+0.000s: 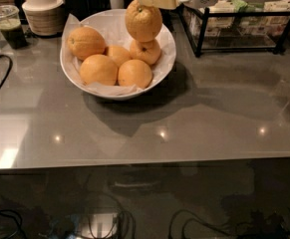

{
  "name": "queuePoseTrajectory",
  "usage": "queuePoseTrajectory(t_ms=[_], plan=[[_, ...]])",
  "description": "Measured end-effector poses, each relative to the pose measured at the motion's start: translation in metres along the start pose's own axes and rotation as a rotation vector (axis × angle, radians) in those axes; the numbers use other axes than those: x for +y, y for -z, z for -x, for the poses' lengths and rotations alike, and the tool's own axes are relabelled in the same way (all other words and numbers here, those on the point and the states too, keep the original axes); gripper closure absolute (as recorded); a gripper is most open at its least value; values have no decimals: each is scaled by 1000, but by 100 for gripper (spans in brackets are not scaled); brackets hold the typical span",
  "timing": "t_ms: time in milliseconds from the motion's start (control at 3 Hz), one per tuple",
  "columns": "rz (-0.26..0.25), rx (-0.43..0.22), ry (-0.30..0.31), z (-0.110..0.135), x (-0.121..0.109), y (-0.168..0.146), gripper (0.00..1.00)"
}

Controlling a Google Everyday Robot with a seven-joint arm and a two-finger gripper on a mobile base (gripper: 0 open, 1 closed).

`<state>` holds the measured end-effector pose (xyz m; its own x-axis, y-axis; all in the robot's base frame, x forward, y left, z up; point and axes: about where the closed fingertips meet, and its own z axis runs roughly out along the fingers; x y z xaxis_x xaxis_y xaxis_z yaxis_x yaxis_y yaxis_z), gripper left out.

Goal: Pick orange from white bowl

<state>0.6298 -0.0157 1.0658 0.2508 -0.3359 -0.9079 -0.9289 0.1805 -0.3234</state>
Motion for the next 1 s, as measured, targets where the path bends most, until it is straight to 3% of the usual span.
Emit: queuePoseTrajectory(t_ms=[1000], plan=[[8,18,-15,6,-10,2,100]])
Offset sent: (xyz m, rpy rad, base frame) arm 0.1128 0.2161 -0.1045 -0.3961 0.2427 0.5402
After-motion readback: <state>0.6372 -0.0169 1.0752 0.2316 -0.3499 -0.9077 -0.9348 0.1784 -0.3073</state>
